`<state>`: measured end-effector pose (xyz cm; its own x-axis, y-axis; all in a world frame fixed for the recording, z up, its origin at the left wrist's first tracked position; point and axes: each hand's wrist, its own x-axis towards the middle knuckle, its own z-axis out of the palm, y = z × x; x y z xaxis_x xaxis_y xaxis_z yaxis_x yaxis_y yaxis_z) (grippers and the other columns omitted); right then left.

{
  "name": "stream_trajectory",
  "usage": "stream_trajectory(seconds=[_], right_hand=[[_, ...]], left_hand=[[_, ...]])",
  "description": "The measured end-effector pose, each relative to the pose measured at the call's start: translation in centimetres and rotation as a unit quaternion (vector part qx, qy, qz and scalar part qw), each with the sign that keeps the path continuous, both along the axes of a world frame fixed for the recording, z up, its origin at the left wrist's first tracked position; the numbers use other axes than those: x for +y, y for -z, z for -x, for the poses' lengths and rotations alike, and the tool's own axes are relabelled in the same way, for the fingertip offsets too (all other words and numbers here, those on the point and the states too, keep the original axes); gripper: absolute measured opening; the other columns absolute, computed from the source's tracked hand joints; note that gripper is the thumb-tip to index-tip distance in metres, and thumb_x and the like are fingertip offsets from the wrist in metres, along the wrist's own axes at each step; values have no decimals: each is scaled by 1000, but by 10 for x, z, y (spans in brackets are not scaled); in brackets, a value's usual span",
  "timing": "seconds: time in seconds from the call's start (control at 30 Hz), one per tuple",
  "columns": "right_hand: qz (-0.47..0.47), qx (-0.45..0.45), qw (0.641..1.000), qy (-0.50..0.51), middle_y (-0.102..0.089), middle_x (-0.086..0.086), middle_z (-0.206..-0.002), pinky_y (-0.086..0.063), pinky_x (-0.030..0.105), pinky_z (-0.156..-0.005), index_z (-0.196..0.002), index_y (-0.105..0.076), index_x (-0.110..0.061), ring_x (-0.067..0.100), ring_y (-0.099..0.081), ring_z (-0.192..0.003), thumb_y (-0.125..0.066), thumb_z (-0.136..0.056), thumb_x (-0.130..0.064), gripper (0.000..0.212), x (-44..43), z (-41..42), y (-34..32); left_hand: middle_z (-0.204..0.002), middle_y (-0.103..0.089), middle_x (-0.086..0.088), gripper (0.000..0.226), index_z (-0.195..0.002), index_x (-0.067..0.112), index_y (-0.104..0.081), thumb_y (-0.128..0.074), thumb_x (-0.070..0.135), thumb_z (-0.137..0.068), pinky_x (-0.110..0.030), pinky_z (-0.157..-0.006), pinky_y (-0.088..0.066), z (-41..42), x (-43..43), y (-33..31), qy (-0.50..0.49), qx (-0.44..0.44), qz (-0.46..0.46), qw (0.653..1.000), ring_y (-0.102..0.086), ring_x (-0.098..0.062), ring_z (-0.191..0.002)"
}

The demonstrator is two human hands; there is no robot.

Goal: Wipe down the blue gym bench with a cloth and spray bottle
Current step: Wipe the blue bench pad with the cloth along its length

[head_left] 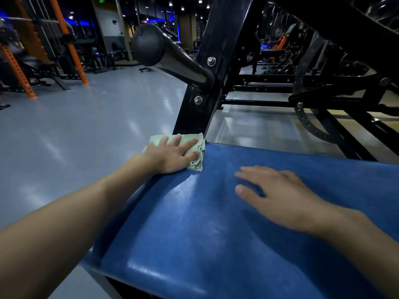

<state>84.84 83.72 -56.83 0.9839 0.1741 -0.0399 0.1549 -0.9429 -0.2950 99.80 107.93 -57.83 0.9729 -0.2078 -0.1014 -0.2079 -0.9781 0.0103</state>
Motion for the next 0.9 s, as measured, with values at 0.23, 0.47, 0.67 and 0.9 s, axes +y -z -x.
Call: stream_trajectory(seconds=[0.23, 0.47, 0.67, 0.9], right_hand=[[112, 57, 988, 91, 16, -13, -163, 11, 60, -116, -152, 3, -50, 19, 20, -149, -8, -92, -71, 64, -67, -3, 14], [63, 42, 996, 56, 12, -12, -164, 14, 61, -114, -153, -3, -47, 20, 18, -150, -10, -93, -70, 64, -76, -1, 17], [124, 7, 989, 76, 8, -19, -163, 15, 58, -115, -151, -6, -52, 13, 17, -150, -8, -90, -72, 65, -155, 36, 6], [115, 46, 983, 133, 18, -16, -162, 10, 62, -115, -147, 8, -58, 21, 19, -150, -2, -87, -76, 64, -191, 58, 22]], left_hand=[[-167, 5, 5, 60, -150, 58, 4, -13, 72, -93, -60, -118, -3, 18, -38, 2, 13, -8, -31, 999, 1, -30, -153], [-167, 5, 3, 61, -150, 57, 4, -14, 71, -94, -60, -118, 1, 38, -93, 0, 24, -3, -24, 999, 3, -30, -153], [-167, 4, 5, 63, -150, 57, 1, -13, 74, -92, -63, -117, -1, 52, -136, 3, 29, -9, -7, 1000, 2, -30, -153], [-167, 6, 3, 64, -151, 55, 4, -12, 73, -92, -65, -116, 1, 68, -191, 1, 48, 6, -8, 999, 5, -33, -153]])
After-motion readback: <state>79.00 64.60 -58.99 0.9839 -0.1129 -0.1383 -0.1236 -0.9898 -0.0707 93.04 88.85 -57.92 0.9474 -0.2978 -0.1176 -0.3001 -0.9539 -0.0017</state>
